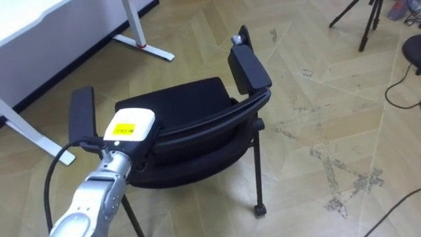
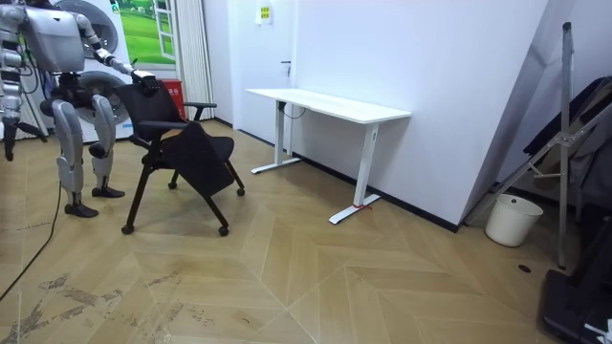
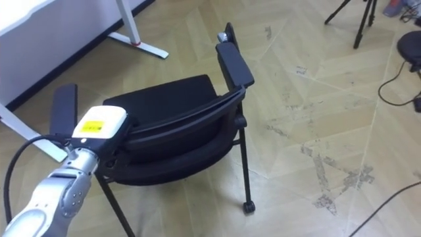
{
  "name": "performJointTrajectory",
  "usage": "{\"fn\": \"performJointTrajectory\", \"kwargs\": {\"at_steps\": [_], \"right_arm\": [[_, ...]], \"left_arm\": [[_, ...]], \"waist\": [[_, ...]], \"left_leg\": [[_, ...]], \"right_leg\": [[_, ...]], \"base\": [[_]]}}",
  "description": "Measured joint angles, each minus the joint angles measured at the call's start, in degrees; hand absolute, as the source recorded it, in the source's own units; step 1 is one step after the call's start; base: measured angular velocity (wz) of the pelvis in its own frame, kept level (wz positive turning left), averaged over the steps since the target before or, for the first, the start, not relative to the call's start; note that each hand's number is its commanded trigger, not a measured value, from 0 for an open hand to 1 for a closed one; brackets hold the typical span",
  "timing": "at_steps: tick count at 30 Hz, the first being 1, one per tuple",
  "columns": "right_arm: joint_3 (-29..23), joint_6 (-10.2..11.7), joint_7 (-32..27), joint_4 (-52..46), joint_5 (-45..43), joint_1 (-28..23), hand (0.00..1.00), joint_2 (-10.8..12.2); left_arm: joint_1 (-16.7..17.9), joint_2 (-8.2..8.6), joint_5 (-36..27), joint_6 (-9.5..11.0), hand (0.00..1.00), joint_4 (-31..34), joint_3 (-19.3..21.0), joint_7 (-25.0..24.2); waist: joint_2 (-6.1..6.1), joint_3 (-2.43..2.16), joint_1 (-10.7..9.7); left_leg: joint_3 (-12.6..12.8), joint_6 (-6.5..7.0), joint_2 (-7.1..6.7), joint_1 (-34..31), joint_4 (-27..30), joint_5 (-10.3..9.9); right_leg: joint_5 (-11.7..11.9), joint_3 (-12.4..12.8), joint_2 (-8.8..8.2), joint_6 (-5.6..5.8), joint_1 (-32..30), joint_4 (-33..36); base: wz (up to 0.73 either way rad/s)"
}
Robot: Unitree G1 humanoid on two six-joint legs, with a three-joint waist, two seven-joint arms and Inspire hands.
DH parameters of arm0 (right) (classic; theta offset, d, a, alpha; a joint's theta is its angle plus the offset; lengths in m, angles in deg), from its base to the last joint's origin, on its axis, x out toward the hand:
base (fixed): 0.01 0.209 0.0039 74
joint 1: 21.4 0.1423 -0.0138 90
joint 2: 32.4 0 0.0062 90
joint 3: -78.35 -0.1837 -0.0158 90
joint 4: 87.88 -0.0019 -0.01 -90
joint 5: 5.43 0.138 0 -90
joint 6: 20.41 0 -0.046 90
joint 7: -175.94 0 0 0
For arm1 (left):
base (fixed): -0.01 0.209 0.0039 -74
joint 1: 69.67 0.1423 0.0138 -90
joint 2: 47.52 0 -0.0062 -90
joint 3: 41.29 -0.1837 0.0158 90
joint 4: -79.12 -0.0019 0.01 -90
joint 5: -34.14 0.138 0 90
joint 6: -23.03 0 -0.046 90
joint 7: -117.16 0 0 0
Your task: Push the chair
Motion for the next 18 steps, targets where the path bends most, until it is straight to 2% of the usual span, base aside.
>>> {"fn": "performJointTrajectory", "kwargs": {"at_steps": [4,7,9,10,12,13,15,18], "right_arm": [[-1.74,0.07,-4.83,-4.73,-9.04,0.77,0.00,-3.02],[-2.89,-0.27,-7.98,-14.15,-16.59,2.56,0.00,-5.17],[-2.91,-0.04,-9.75,-21.14,-19.02,3.03,0.00,-6.09],[-3.07,0.34,-10.92,-25.80,-21.22,3.24,0.00,-6.16],[-3.38,0.42,-12.27,-33.42,-26.46,3.15,0.00,-6.18],[-3.24,0.40,-12.79,-39.24,-30.49,3.17,0.00,-6.19],[-2.36,0.90,-13.32,-46.69,-36.82,3.21,0.00,-6.19],[-1.04,1.13,-13.33,-55.63,-46.79,3.37,0.00,-6.26]], "left_arm": [[-0.39,-0.77,-0.10,0.51,1.00,-0.35,0.01,0.37],[-0.90,-3.15,-2.11,1.49,1.00,-0.35,0.01,0.32],[-1.37,-3.96,-2.01,1.74,1.00,-0.26,0.01,0.31],[-1.54,-4.72,-1.97,2.07,1.00,-0.02,0.01,0.13],[-2.22,-5.65,-2.17,2.47,1.00,0.64,0.02,-0.30],[-2.82,-6.65,-2.17,3.36,1.00,0.72,0.01,-0.34],[-3.12,-6.92,-2.18,3.52,1.00,0.71,0.01,-0.29],[-3.38,-7.07,-2.11,4.23,1.00,0.82,0.01,-0.37]], "waist": [[-0.29,-0.12,0.63],[-0.76,0.01,0.55],[-1.49,0.05,0.67],[-2.04,-0.09,0.70],[-2.39,-0.31,1.25],[-2.40,-0.31,1.76],[-2.39,-0.31,1.70],[-2.38,-0.31,2.87]], "left_leg": [[0.72,-0.01,0.11,0.00,-0.17,0.01],[1.07,-0.01,0.14,-0.70,0.24,0.03],[1.17,-0.01,0.22,-0.82,0.60,0.03],[1.00,-0.03,0.29,-1.07,0.74,0.03],[0.84,-0.03,0.35,-2.51,1.46,0.02],[1.03,-0.03,0.43,-3.40,1.67,0.02],[0.84,-0.04,0.42,-3.86,1.70,0.03],[0.67,-0.04,0.36,-3.68,1.60,0.03]], "right_leg": [[0.04,0.52,0.08,-0.06,-0.70,0.46],[0.06,0.64,0.02,-0.09,-1.71,1.12],[0.09,0.60,0.07,-0.15,-1.83,1.07],[0.12,0.43,0.12,-0.20,-1.92,0.97],[0.26,0.33,0.12,-0.30,-3.04,1.07],[0.56,0.48,0.18,-0.35,-3.96,1.10],[0.61,0.27,0.18,-0.35,-4.24,1.06],[0.61,0.39,0.12,-0.34,-4.06,0.84]], "base": [[-0.10],[-0.08],[0.03],[0.07],[0.03],[-0.04],[0.03],[-0.01]]}}
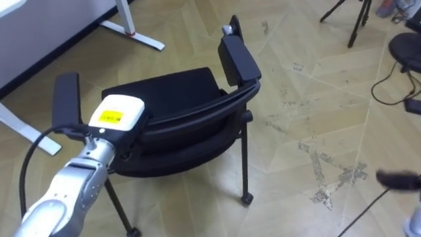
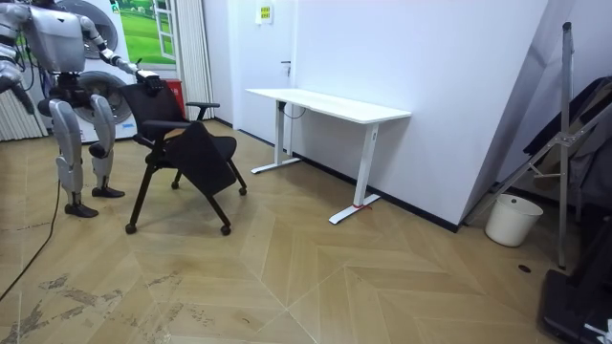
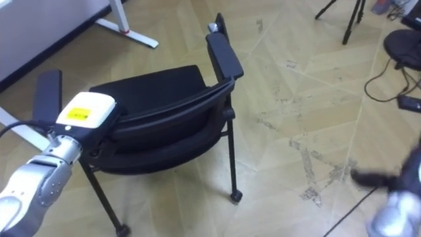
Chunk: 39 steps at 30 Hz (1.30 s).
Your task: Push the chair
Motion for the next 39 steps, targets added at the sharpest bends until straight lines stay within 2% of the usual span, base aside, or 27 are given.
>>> {"fn": "performJointTrajectory", "kwargs": {"at_steps": [5,9,11,12,14,15,16,17,23,25,27,28,29,30,31,32,33,34,35,39], "right_arm": [[7.40,0.02,2.57,-7.97,-7.45,4.04,0.00,-1.45],[9.93,0.24,6.20,-13.47,-10.12,5.94,0.00,-2.43],[11.59,0.40,7.39,-16.66,-11.46,6.68,0.00,-3.86],[12.68,1.04,8.08,-18.30,-12.02,7.17,0.00,-5.40],[14.70,1.47,8.87,-20.48,-13.57,8.27,0.00,-8.77],[15.27,1.48,9.16,-20.81,-13.82,8.66,0.00,-9.44],[16.58,1.58,10.05,-20.90,-14.32,9.90,0.00,-10.60],[17.43,1.87,11.30,-21.02,-14.61,10.95,0.00,-11.21],[18.55,2.39,15.80,-23.34,-18.29,11.90,0.00,-11.32],[19.08,2.31,19.05,-25.66,-19.22,11.92,0.00,-11.51],[20.83,2.43,21.15,-27.77,-19.52,12.03,0.00,-12.65],[22.29,2.85,22.49,-28.05,-19.74,12.39,0.00,-12.78],[23.23,2.99,23.06,-28.34,-19.75,12.61,0.00,-12.70],[25.12,3.52,24.26,-29.48,-19.90,13.15,0.00,-12.84],[26.67,4.15,24.95,-30.42,-19.94,13.76,0.00,-13.45],[27.64,4.30,25.03,-30.41,-19.95,14.11,0.00,-13.92],[29.66,4.23,25.72,-30.35,-20.23,14.53,0.00,-14.10],[31.50,4.26,27.54,-30.61,-21.15,15.17,0.00,-14.37],[32.51,4.40,30.01,-31.08,-22.05,15.77,0.00,-14.48],[35.17,4.75,37.65,-31.85,-22.48,16.22,0.00,-14.52]], "left_arm": [[-0.25,0.01,0.01,0.92,1.00,0.29,-0.01,-0.41],[-0.70,0.02,0.59,1.83,1.00,1.41,-0.01,-1.74],[-0.86,0.00,0.60,2.46,1.00,1.61,-0.01,-2.26],[-0.86,0.00,0.59,2.77,1.00,1.61,-0.02,-2.37],[-1.29,-0.12,0.67,3.27,1.00,1.61,-0.04,-2.49],[-1.57,-0.23,0.67,3.44,1.00,1.61,-0.05,-2.50],[-2.46,-0.83,0.67,3.83,1.00,1.60,-0.19,-2.54],[-3.36,-1.54,0.67,4.10,1.00,1.61,-0.64,-2.57],[-5.22,-1.72,1.14,4.59,1.00,1.71,-1.03,-4.07],[-5.53,-1.80,1.14,4.95,1.00,2.20,-1.03,-4.88],[-5.53,-2.00,1.14,4.94,1.00,2.91,-1.13,-5.27],[-5.50,-2.47,1.07,4.87,1.00,3.22,-1.34,-5.49],[-5.50,-3.42,1.07,4.93,1.00,3.67,-1.34,-5.80],[-5.66,-5.60,1.07,5.16,1.00,4.22,-1.34,-5.97],[-5.77,-6.23,1.04,5.13,1.00,3.83,-1.33,-6.07],[-5.78,-5.64,1.04,5.03,1.00,3.08,-1.49,-6.04],[-6.20,-3.85,1.12,4.90,1.00,1.42,-1.60,-6.36],[-6.41,-3.76,1.20,5.03,1.00,1.26,-1.83,-6.94],[-6.44,-3.52,1.61,5.15,1.00,1.55,-1.85,-7.26],[-6.47,-3.03,2.66,5.20,1.00,2.72,-1.85,-8.55]], "waist": [[0.07,0.05,1.24],[0.05,0.07,2.50],[0.02,0.09,2.87],[-0.10,0.16,3.48],[-0.65,0.52,3.99],[-0.91,0.68,4.06],[-1.56,1.09,4.15],[-2.00,1.30,4.36],[-2.33,1.35,6.01],[-2.36,1.33,7.19],[-2.26,1.28,7.90],[-1.65,1.28,8.34],[-1.48,1.29,8.71],[-1.78,1.14,8.65],[-2.77,1.02,8.35],[-2.75,1.03,7.71],[-1.84,1.06,6.84],[-2.21,1.07,6.23],[-2.32,1.05,5.92],[-2.55,1.06,6.43]], "left_leg": [[0.00,0.00,0.02,0.15,-0.05,0.00],[0.13,0.00,0.01,0.07,-0.40,0.01],[-0.03,0.00,0.04,0.35,-0.53,0.01],[-0.13,0.00,0.17,0.79,-0.69,0.02],[-1.17,0.00,0.33,1.30,-1.00,0.02],[-1.27,0.00,0.32,1.35,-1.09,0.02],[-1.44,0.00,0.29,1.30,-1.11,0.02],[-1.50,0.00,0.29,0.97,-1.10,0.02],[-1.73,0.00,-0.09,0.76,-1.01,0.02],[-1.99,0.00,0.17,0.98,-1.01,0.03],[-4.86,0.02,0.43,1.25,-1.07,0.06],[-10.25,0.01,1.66,1.91,-1.41,0.09],[-12.04,-0.02,2.49,1.91,-1.35,0.07],[-13.16,-0.28,3.38,1.15,-0.65,-0.09],[-12.98,-2.13,2.50,1.70,-0.11,-1.47],[-12.85,-2.46,2.20,2.64,-0.19,-2.82],[-10.23,-2.88,3.13,3.68,-0.70,-2.76],[-6.62,-3.17,3.37,4.00,-1.00,-2.01],[-4.67,-3.12,3.82,4.29,-1.34,-1.98],[-4.54,-3.11,3.74,4.92,-2.10,-1.97]], "right_leg": [[0.00,0.77,0.05,0.00,-0.05,-0.02],[-0.01,0.62,0.04,0.01,-0.33,-0.09],[-0.01,0.59,0.07,0.01,-0.27,0.07],[-0.01,0.58,0.10,0.01,-0.04,0.09],[-0.01,-0.10,0.08,0.01,0.69,0.00],[-0.01,-0.19,0.11,0.01,0.75,0.01],[-0.01,-0.19,0.14,0.01,0.75,-0.01],[-0.01,-0.26,0.17,0.01,0.57,-0.09],[-0.01,-0.32,0.01,0.01,0.52,-0.06],[-0.01,-0.26,0.00,0.02,0.42,0.05],[-0.14,-0.51,0.30,0.02,-0.75,2.21],[-1.50,-0.77,1.99,-1.05,-4.60,6.97],[-1.42,0.59,4.02,-2.14,-5.92,5.14],[2.26,1.66,6.34,-5.07,-8.75,-1.93],[11.19,-0.64,4.98,-5.44,-11.10,-3.87],[10.95,-1.33,3.96,-4.53,-11.44,-1.08],[10.30,-1.90,4.20,-4.57,-11.06,1.48],[10.29,-1.38,4.21,-4.57,-10.30,1.11],[10.28,-1.55,4.59,-4.55,-9.81,0.44],[10.27,-1.80,5.04,-4.54,-9.21,-0.23]], "base": [[-0.04],[0.00],[-0.02],[-0.07],[0.09],[0.16],[0.11],[0.11],[0.02],[-0.09],[-0.21],[-0.31],[-0.33],[0.00],[0.25],[0.55],[0.52],[0.44],[0.21],[0.01]]}}
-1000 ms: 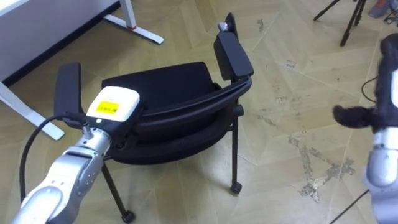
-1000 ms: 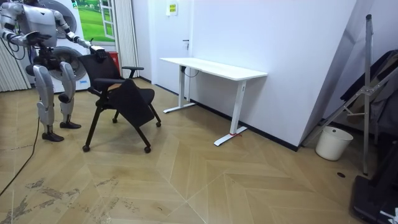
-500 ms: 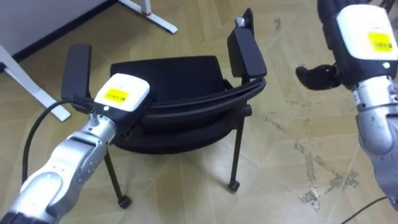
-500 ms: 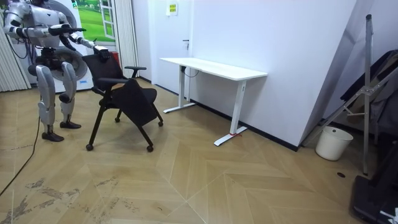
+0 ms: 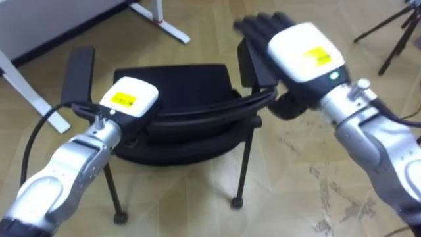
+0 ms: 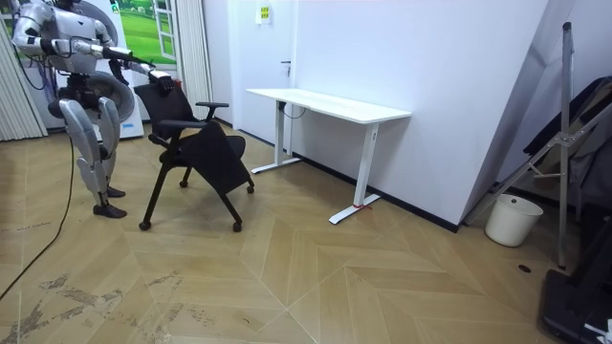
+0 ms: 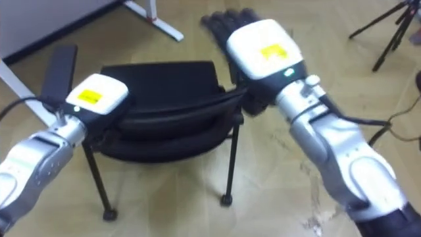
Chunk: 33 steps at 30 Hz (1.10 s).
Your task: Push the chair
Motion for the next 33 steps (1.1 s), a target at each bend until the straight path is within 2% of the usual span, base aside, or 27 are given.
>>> {"fn": "performJointTrajectory", "kwargs": {"at_steps": [2,7,19,24,28,30,33], "right_arm": [[0.94,0.01,4.91,-0.09,0.89,0.01,0.00,-0.27],[1.39,0.11,11.17,-1.64,3.42,0.01,0.00,-1.65],[1.45,0.66,18.35,-1.60,6.82,-0.06,0.00,-1.92],[2.54,0.38,18.17,4.73,7.04,-0.16,0.00,-0.36],[2.18,0.04,13.47,9.49,5.83,-0.27,0.00,2.65],[2.09,0.05,11.56,10.61,5.91,-0.51,0.00,3.26],[1.08,0.06,7.47,14.45,5.38,-1.12,0.00,5.68]], "left_arm": [[0.00,0.00,0.00,0.31,1.00,0.61,0.00,-0.57],[0.00,0.00,0.18,1.35,1.00,0.85,0.00,-0.59],[0.00,0.02,0.29,2.03,1.00,0.84,-0.04,-0.59],[-0.36,0.16,0.37,1.44,1.00,0.85,-1.56,-0.44],[-0.39,1.81,2.18,1.24,1.00,0.89,-1.88,-0.16],[-0.39,2.07,2.48,1.26,1.00,0.90,-1.95,0.14],[-0.38,3.32,2.84,1.22,1.00,0.89,-2.02,0.13]], "waist": [[-0.01,0.00,0.90],[-0.01,0.00,1.21],[-0.04,0.02,1.72],[-0.07,0.08,1.49],[0.07,0.16,1.48],[0.25,0.28,1.51],[0.83,0.60,1.33]], "left_leg": [[0.02,0.00,0.09,0.00,-0.02,0.00],[-0.01,0.00,0.20,-0.01,-0.03,0.00],[-0.15,0.00,0.14,0.09,-0.11,0.00],[-0.51,0.00,0.11,0.24,-0.12,0.00],[-0.96,0.01,-0.13,0.07,-0.13,-0.01],[-1.09,0.01,-0.14,-0.03,-0.12,-0.01],[-1.74,0.01,-0.09,0.07,0.06,-0.01]], "right_leg": [[0.00,-0.27,0.11,0.00,-0.01,-0.07],[-0.01,-1.58,0.05,0.00,0.03,-0.05],[-0.04,-2.01,-0.18,0.02,0.24,-0.03],[-0.05,-2.77,-0.43,0.04,1.22,-0.87],[-0.62,-3.39,-0.84,0.89,1.47,-1.03],[-0.66,-3.74,-0.91,0.94,1.71,-1.34],[-0.68,-4.08,-0.99,0.96,2.50,-1.78]], "base": [[-0.02],[0.01],[0.00],[0.10],[0.13],[0.10],[0.15]]}}
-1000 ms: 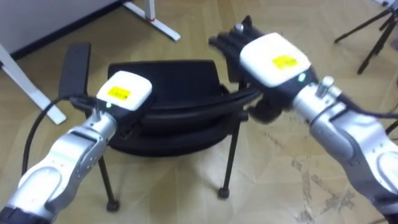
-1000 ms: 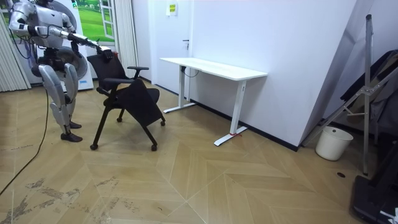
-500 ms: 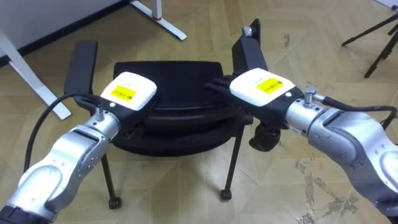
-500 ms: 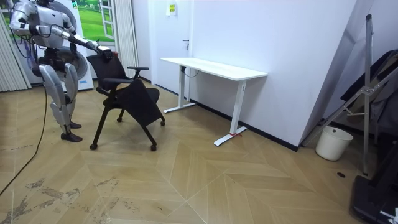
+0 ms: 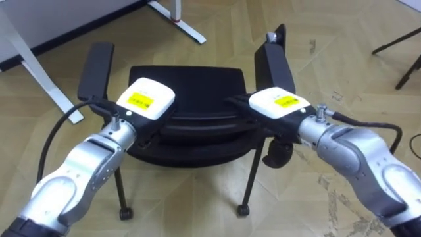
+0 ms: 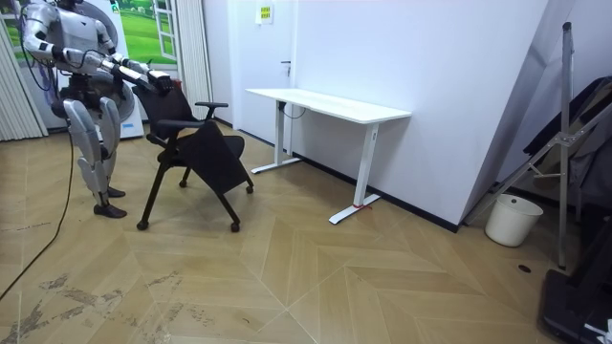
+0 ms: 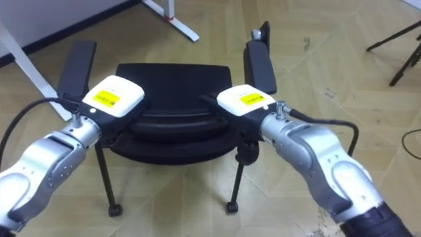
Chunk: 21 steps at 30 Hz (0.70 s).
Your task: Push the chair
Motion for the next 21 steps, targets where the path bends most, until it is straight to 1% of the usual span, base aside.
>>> {"fn": "performJointTrajectory", "kwargs": {"at_steps": [1,3,5,9,11,12,13,14,15,16,18,21], "right_arm": [[-0.35,-0.03,-1.76,1.51,-1.99,-0.22,0.00,1.26],[-0.85,0.11,-4.16,2.24,-4.18,-1.14,0.00,2.11],[-1.00,0.96,-8.67,3.83,-5.27,-2.10,0.00,2.69],[-1.07,2.25,-14.82,5.73,-6.12,-3.44,0.00,2.89],[-1.43,3.86,-18.88,7.86,-6.06,-4.08,0.00,3.14],[-1.58,4.21,-19.91,8.51,-6.06,-4.45,0.00,3.22],[-2.19,5.17,-21.80,9.63,-6.05,-4.87,0.00,3.50],[-2.33,5.73,-23.77,10.55,-6.04,-5.15,0.08,3.56],[-2.33,5.84,-24.70,10.90,-6.02,-5.24,0.59,3.56],[-2.32,6.07,-26.25,11.50,-6.00,-5.25,1.00,3.57],[-2.27,6.48,-28.09,12.28,-6.00,-5.32,1.00,3.57],[-2.26,6.72,-29.37,12.82,-5.99,-5.66,1.00,3.56]], "left_arm": [[0.00,0.57,0.29,0.11,1.00,0.00,-0.03,0.00],[0.07,1.07,0.78,0.16,1.00,0.00,-0.19,0.03],[0.07,1.20,1.48,0.10,1.00,0.00,-0.65,0.24],[0.06,1.45,2.01,0.08,1.00,0.00,-1.09,0.61],[0.11,1.79,2.39,0.03,1.00,-0.01,-1.57,0.65],[0.15,2.01,2.41,0.00,1.00,-0.07,-1.68,0.65],[0.29,2.43,2.56,-0.03,1.00,-0.18,-2.01,0.64],[0.54,2.67,2.63,0.03,1.00,-0.17,-2.12,0.64],[0.56,2.75,2.63,0.08,1.00,-0.16,-2.21,0.64],[0.58,2.99,2.64,0.05,1.00,-0.15,-2.29,0.64],[0.68,3.04,2.65,0.06,1.00,-0.15,-2.38,0.64],[0.74,3.08,3.54,0.06,1.00,0.03,-2.79,0.64]], "waist": [[0.39,0.11,0.13],[0.91,0.03,0.53],[1.27,0.02,0.46],[1.61,-0.04,0.51],[1.83,0.01,0.35],[1.98,0.05,0.28],[2.32,0.03,-0.05],[2.52,-0.10,-0.25],[2.70,-0.11,-0.25],[2.98,-0.16,-0.33],[3.31,-0.24,-0.42],[3.33,-0.30,-0.59]], "left_leg": [[-0.09,0.00,0.03,0.00,0.04,0.00],[-0.16,0.00,0.01,0.02,0.10,0.00],[-0.23,0.00,-0.03,-0.03,0.32,0.00],[-0.24,0.00,-0.08,-0.25,0.65,0.00],[-0.25,0.00,-0.10,-0.24,1.12,0.00],[-0.26,0.00,-0.09,-0.12,1.21,0.00],[-0.27,0.00,-0.05,-0.02,1.50,0.00],[-0.19,0.00,-0.02,-0.03,1.66,0.00],[-0.09,0.00,-0.02,-0.03,1.67,0.00],[-0.01,0.00,-0.05,-0.03,1.66,0.00],[-0.06,-0.01,-0.03,-0.03,1.66,0.00],[-0.09,-0.01,0.18,0.07,1.71,0.00]], "right_leg": [[-0.03,0.06,-0.02,0.05,0.08,0.00],[-0.05,0.00,-0.02,0.07,0.11,0.00],[-0.04,-0.69,-0.14,0.07,0.19,0.01],[-0.04,-1.07,-0.17,0.07,0.20,0.02],[-0.04,-1.45,-0.25,0.07,0.59,0.02],[-0.04,-1.49,-0.25,0.07,0.82,0.00],[-0.05,-1.74,-0.20,0.07,1.30,-0.10],[-0.05,-1.86,-0.22,0.07,1.42,-0.04],[-0.05,-1.83,-0.24,0.07,1.42,-0.03],[-0.05,-1.76,-0.34,0.07,1.42,-0.03],[-0.05,-1.87,-0.39,0.07,1.42,-0.03],[-0.05,-2.08,-0.47,0.07,1.71,-0.03]], "base": [[0.13],[0.02],[0.00],[0.00],[0.05],[0.14],[0.15],[0.12],[0.03],[0.00],[0.00],[0.07]]}}
